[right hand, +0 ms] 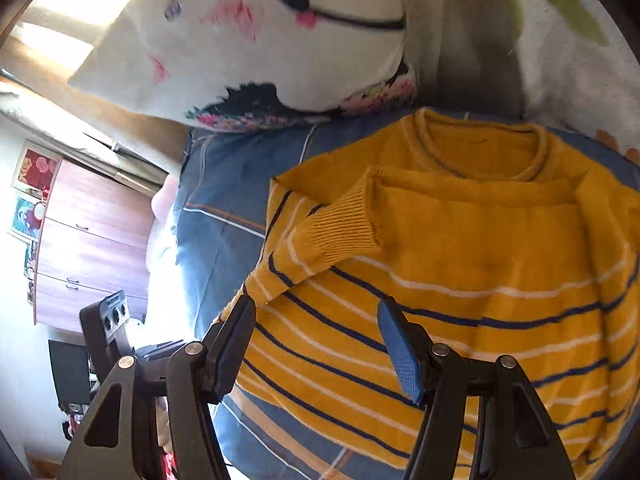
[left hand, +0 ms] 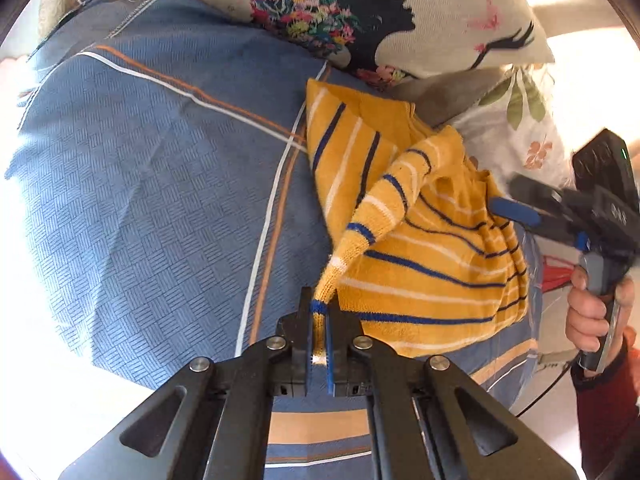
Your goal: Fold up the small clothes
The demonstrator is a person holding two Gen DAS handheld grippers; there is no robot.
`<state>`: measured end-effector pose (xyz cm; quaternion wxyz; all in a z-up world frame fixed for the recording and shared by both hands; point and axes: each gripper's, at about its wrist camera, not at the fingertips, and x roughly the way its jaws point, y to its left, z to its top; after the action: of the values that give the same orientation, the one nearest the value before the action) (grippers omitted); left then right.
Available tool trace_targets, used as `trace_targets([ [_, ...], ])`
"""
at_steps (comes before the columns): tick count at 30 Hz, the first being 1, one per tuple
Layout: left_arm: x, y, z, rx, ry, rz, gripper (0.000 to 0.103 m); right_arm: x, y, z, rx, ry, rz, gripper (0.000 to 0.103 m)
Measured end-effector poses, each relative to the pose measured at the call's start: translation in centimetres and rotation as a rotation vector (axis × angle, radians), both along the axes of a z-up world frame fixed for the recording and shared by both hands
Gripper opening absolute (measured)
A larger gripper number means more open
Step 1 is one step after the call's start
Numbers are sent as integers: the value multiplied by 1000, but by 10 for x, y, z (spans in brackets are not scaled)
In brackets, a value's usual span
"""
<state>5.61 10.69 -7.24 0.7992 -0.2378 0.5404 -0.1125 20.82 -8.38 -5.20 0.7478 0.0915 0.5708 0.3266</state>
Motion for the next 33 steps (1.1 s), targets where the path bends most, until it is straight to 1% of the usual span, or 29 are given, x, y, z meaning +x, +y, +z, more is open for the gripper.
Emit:
trace_targets([
  [1, 1, -1, 0, 5, 1, -15, 4, 4, 12, -10, -15, 23, -4, 68],
  [3, 1, -4, 0, 16, -7, -45, 4, 13, 34, -22, -56, 29, -14, 62],
  [4, 2, -3, 1, 20, -11, -54, 4, 19, 45, -25, -72, 31, -14, 54],
  [5, 2, -3, 1, 17, -13, -61, 5, 27, 56, -26, -76, 36, -13, 50],
  [8, 4, 1, -2, -19, -12, -65, 5, 45, 89, -25, -65, 30, -11, 50],
  [10, 4, 4, -4, -25, -10, -64, 5, 56, 111, -27, -86, 11, -6, 50],
  [13, 9, 6, -3, -15, -21, -61, 6, 67, 138, -29, -110, -12, -8, 50],
  [15, 6, 10, 1, 16, -29, -57, 10, 70, 150, -33, -149, -31, -20, 50],
  [16, 4, 13, 4, 28, -37, -55, 11, 68, 153, -31, -165, -44, -27, 50],
  [17, 1, 16, 9, 42, -48, -49, 11, 63, 151, -25, -158, -62, -32, 50],
  [19, -7, 23, 20, 70, -66, -34, 12, 48, 134, -2, -75, -116, -45, 50],
  [20, -11, 28, 24, 72, -73, -22, 17, 39, 120, 8, -58, -144, -58, 50],
  [21, -14, 34, 27, 66, -77, -8, 26, 28, 103, 16, -63, -169, -75, 50],
  [22, -18, 39, 29, 58, -79, 7, 30, 20, 89, 20, -85, -184, -88, 50],
  [23, -22, 43, 31, 54, -80, 19, 35, 13, 76, 21, -119, -198, -107, 44],
  [24, -25, 46, 31, 53, -79, 29, 35, 7, 64, 19, -172, -216, -127, 35],
  [25, -28, 47, 31, 57, -77, 37, 35, 3, 57, 15, -234, -230, -135, 20],
  [26, -30, 48, 31, 62, -74, 45, 35, 2, 53, 7, -292, -231, -138, 19],
  [27, -33, 49, 31, 67, -72, 50, 35, 4, 51, -2, -323, -213, -136, 18],
  [29, -36, 50, 32, 71, -65, 59, 35, 12, 55, -17, -350, -188, -144, 17],
  [31, -38, 53, 33, 70, -60, 60, 35, 24, 78, -24, -366, -210, -134, 18],
  [33, -40, 51, 34, 83, -55, 61, 36, 36, 111, -29, -370, -209, -91, 19],
])
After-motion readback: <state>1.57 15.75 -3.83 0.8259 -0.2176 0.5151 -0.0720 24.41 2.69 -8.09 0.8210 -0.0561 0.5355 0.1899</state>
